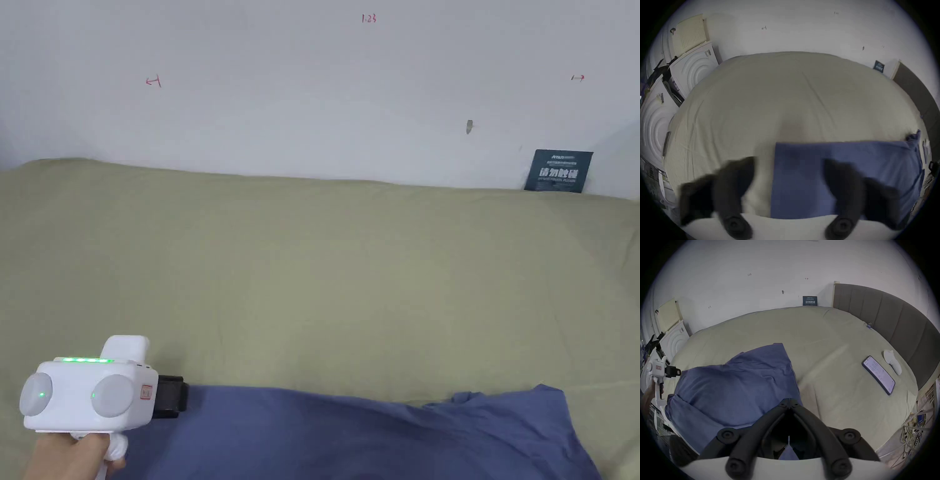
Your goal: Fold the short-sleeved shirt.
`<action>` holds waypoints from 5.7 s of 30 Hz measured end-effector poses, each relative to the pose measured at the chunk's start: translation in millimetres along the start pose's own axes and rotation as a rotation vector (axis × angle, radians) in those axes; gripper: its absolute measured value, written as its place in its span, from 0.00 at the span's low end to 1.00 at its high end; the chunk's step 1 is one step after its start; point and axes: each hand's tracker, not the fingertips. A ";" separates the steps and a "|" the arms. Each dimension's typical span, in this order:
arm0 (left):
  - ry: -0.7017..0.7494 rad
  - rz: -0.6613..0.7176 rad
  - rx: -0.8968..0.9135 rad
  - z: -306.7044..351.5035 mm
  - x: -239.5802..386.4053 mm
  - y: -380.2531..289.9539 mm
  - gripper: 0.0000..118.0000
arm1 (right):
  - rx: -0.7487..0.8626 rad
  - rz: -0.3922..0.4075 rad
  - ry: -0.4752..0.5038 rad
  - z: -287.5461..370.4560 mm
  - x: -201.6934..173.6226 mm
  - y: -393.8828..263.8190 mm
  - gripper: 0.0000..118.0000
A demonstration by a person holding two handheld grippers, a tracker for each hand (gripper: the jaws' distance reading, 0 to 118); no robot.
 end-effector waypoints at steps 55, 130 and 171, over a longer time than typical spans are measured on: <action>-0.171 -0.012 0.114 157.6 -46.1 -62.9 0.01 | -0.002 0.056 0.145 47.2 25.5 75.8 0.00; -0.859 0.447 -0.316 96.9 -155.0 -155.9 0.95 | 0.606 0.165 -0.014 226.0 -156.7 -14.2 0.00; -0.539 0.160 -0.103 228.7 -59.8 -123.7 0.08 | 0.586 0.148 0.027 229.9 -123.0 -22.7 0.00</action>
